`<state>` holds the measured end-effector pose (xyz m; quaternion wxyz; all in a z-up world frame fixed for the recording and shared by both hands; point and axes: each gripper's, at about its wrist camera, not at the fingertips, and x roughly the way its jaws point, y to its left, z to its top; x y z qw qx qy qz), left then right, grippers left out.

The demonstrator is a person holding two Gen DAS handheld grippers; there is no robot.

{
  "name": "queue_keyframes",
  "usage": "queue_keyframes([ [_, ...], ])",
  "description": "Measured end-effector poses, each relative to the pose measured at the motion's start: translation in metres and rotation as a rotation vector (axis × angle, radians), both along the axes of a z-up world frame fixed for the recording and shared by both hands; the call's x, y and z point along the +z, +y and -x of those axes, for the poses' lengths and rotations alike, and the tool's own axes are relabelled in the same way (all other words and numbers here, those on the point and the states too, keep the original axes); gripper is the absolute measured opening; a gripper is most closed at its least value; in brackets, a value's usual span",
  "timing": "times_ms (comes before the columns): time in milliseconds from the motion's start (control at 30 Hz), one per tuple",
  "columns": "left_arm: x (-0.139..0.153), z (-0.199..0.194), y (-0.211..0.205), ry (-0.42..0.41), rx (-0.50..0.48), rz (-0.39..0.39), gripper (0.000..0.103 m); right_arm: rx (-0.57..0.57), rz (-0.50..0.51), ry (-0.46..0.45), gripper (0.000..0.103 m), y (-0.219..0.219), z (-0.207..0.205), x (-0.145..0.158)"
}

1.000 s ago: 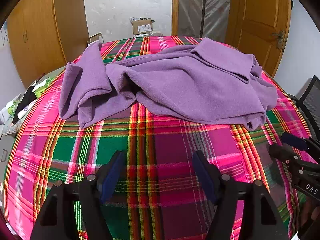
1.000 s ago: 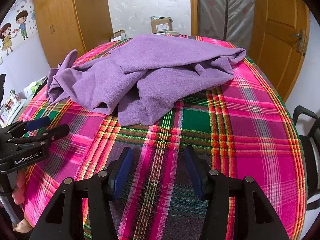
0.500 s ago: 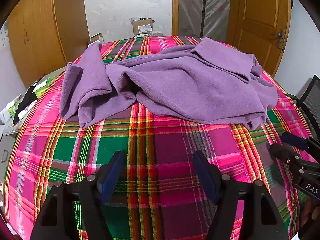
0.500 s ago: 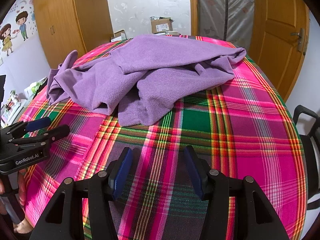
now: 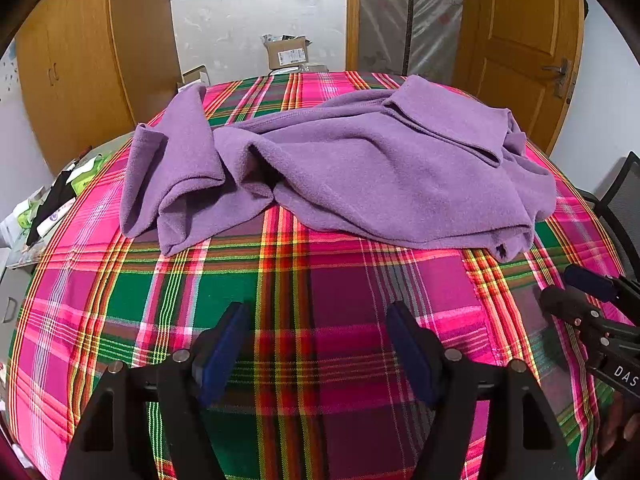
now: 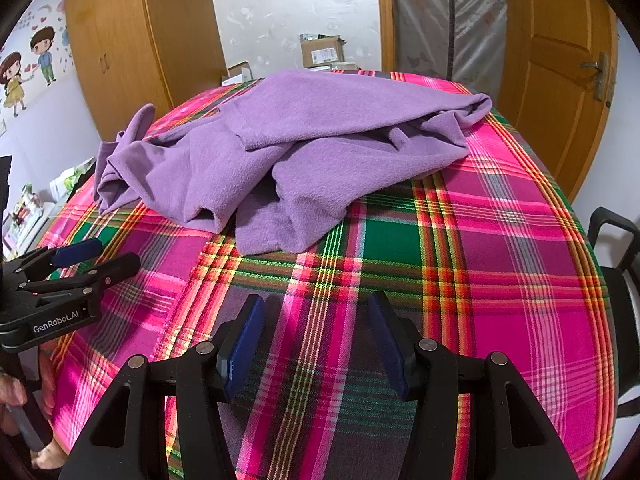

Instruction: Fold clothes

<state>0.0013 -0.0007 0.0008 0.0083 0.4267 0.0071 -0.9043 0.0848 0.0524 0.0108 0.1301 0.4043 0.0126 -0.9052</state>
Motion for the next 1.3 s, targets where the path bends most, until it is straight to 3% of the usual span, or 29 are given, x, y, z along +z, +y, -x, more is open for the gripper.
queue_keyframes([
  [1300,-0.0006,0.0015,0.0013,-0.001,0.003,0.004,0.073,0.002,-0.058,0.001,0.059,-0.0080,0.0003,-0.0009],
])
